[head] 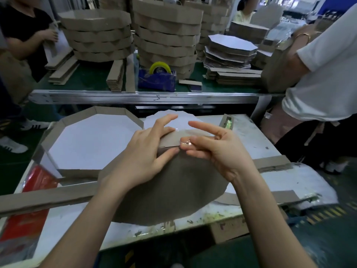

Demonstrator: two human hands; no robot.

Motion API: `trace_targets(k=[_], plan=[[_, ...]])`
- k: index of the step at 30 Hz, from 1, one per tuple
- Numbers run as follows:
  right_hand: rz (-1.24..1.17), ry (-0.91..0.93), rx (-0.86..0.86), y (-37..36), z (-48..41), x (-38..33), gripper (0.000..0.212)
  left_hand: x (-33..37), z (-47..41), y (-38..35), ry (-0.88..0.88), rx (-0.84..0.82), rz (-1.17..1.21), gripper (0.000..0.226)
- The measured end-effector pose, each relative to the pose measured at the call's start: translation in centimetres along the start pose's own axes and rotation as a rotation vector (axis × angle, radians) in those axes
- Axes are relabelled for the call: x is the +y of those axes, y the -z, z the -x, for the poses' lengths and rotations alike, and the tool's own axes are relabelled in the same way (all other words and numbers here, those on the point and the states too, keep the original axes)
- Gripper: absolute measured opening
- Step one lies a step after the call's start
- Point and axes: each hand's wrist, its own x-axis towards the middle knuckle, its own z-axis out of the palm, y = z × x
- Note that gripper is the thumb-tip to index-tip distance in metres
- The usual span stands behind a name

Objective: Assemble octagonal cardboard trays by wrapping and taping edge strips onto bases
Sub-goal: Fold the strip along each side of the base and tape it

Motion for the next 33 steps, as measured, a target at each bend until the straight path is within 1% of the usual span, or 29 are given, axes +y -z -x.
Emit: trace_targets(k=[5,9,12,16,21,23,24,26,27,28,30,33], plan=[[-0.022,-0.007,0.025,0.1,0.8,0.4,0.027,1.0,0.3,0.7,-0.08,-0.038,-0.083,0.05],[-0.014,-0.007,0.026,0.0,1.4,0.6,0.027,1.5,0.3,1.0,-0.107,-0.079,-0.15,0.04],[-0.023,-0.024,0.026,0.0,1.7,1.0,0.025,1.9,0.3,1.0,-0.11,-0.069,-0.216,0.04],[-0.033,-0.021,0.038,0.0,2.0,1.8,0.027,1.9,0.2,1.0,-0.09,-0.093,-0.254,0.047],[0.021,0.056,0.094,0.0,2.2,2.8,0.038,1.9,0.2,1.0,-0.056,-0.126,-0.234,0.054],[0.032,0.071,0.109,-0.1,2.2,3.2,0.045,1.9,0.4,1.0,-0.068,-0.113,-0.219,0.053],[0.051,0.08,0.113,-0.2,2.2,3.4,0.051,2.0,0.4,1.0,-0.081,-0.106,-0.216,0.049],[0.114,0.085,0.094,-0.2,2.5,4.1,0.07,1.8,0.2,1.2,-0.096,-0.103,-0.236,0.039],[0.147,0.078,0.071,-0.3,2.7,4.5,0.081,1.7,0.1,1.2,-0.091,-0.108,-0.242,0.036],[0.171,0.076,0.05,-0.3,2.9,4.8,0.087,1.5,-0.1,1.3,-0.081,-0.112,-0.238,0.036],[0.183,0.102,0.047,-0.3,3.2,5.0,0.087,1.2,-0.4,1.3,-0.063,-0.11,-0.218,0.038],[0.126,0.176,0.09,0.0,3.3,4.3,0.075,1.0,-0.3,0.9,-0.032,-0.1,-0.224,0.05]])
